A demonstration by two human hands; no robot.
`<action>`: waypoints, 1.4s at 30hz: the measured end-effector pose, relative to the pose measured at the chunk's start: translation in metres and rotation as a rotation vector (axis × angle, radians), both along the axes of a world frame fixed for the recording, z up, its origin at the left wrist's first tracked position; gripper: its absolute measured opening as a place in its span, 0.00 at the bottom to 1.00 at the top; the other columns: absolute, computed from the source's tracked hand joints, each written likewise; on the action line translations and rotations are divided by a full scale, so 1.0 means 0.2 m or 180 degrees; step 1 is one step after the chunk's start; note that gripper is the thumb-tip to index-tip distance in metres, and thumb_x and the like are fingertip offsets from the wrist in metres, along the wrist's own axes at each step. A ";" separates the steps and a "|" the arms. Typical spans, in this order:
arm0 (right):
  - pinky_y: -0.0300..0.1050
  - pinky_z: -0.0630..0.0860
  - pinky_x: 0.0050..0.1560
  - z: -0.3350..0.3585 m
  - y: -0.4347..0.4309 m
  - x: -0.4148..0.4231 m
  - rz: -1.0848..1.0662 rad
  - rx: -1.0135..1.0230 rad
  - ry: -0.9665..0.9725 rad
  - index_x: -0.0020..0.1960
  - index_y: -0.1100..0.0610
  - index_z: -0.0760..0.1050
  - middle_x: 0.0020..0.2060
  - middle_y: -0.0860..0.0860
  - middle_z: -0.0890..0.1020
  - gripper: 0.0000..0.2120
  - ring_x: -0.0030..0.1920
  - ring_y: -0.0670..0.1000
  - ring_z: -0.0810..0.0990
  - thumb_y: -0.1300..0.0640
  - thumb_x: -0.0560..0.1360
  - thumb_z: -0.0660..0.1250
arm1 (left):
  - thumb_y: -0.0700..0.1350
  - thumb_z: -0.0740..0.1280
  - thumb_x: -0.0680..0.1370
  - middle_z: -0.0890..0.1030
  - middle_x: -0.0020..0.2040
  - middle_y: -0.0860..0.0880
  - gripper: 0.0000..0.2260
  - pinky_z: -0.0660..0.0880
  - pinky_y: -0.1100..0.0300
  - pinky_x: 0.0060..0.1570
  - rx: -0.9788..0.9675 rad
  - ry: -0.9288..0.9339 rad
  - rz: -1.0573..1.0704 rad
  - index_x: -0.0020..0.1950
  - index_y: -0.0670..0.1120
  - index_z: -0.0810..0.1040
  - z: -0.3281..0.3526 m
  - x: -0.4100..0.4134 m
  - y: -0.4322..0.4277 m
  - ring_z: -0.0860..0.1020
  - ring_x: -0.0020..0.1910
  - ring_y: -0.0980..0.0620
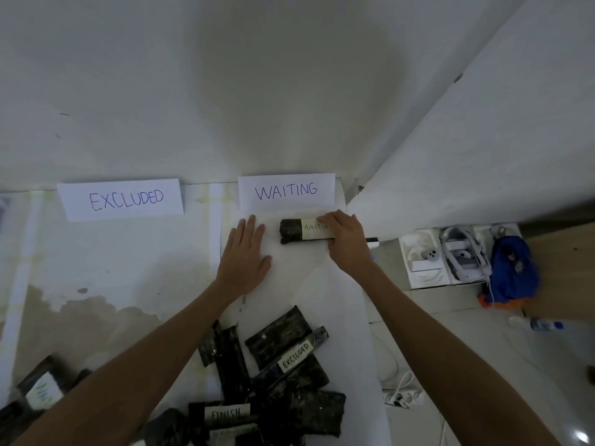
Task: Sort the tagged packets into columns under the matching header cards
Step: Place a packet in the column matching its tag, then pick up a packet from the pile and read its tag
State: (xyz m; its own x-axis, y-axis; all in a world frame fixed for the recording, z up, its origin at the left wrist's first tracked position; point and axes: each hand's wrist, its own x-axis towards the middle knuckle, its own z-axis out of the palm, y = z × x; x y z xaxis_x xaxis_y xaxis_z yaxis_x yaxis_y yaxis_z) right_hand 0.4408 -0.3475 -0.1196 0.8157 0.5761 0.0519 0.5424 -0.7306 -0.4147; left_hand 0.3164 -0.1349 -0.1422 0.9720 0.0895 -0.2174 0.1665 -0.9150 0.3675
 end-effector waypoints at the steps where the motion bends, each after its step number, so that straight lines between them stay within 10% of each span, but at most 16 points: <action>1: 0.61 0.68 0.61 0.00 0.00 0.00 0.0009 0.0013 -0.0003 0.56 0.60 0.77 0.50 0.57 0.79 0.25 0.52 0.61 0.78 0.75 0.61 0.67 | 0.55 0.50 0.75 0.54 0.75 0.37 0.31 0.52 0.44 0.71 0.0018 -0.0017 0.0002 0.73 0.39 0.58 -0.01 0.00 0.00 0.53 0.74 0.37; 9: 0.63 0.59 0.70 0.03 0.00 -0.06 0.0156 -0.0319 0.0089 0.67 0.60 0.70 0.65 0.63 0.73 0.30 0.68 0.65 0.67 0.73 0.66 0.67 | 0.47 0.62 0.75 0.55 0.75 0.36 0.28 0.55 0.42 0.72 -0.0213 0.0052 0.0006 0.73 0.38 0.60 0.05 0.02 0.00 0.54 0.74 0.36; 14: 0.59 0.72 0.60 0.11 0.00 -0.32 0.0344 -0.0151 -0.0055 0.60 0.60 0.76 0.58 0.62 0.77 0.27 0.59 0.64 0.75 0.74 0.63 0.68 | 0.43 0.63 0.75 0.62 0.72 0.37 0.25 0.58 0.43 0.71 -0.0446 0.0034 -0.0074 0.71 0.38 0.63 0.11 -0.10 -0.04 0.59 0.72 0.38; 19: 0.53 0.74 0.52 0.17 -0.10 -0.66 0.1123 -0.0878 0.1093 0.55 0.56 0.78 0.52 0.54 0.79 0.17 0.52 0.56 0.74 0.66 0.69 0.64 | 0.47 0.58 0.72 0.74 0.62 0.36 0.22 0.70 0.43 0.62 -0.0761 -0.0138 -0.0198 0.61 0.37 0.75 0.14 -0.34 -0.14 0.71 0.63 0.36; 30: 0.41 0.69 0.30 0.18 -0.16 -0.92 0.1471 -0.1349 0.0181 0.40 0.51 0.81 0.39 0.50 0.81 0.20 0.34 0.52 0.78 0.64 0.50 0.78 | 0.44 0.60 0.74 0.77 0.53 0.46 0.15 0.75 0.53 0.49 -0.0778 -0.0268 -0.0610 0.59 0.44 0.75 0.20 -0.77 -0.33 0.74 0.50 0.46; 42: 0.46 0.72 0.28 0.40 0.10 -1.00 0.1156 -0.0719 0.0225 0.49 0.57 0.81 0.40 0.54 0.79 0.20 0.36 0.57 0.77 0.64 0.57 0.74 | 0.43 0.76 0.66 0.79 0.45 0.45 0.20 0.75 0.54 0.39 -0.0101 -0.0923 -0.0546 0.56 0.43 0.78 0.35 -0.89 -0.11 0.78 0.43 0.44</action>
State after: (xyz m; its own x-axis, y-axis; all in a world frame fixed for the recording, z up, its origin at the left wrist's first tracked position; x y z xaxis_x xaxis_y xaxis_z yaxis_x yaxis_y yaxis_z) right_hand 0.2401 -0.3283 -0.0399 0.5548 0.8170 -0.1572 0.7571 -0.5741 -0.3118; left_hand 0.1377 -0.1573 -0.0717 0.9941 -0.0830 0.0701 -0.1045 -0.9080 0.4058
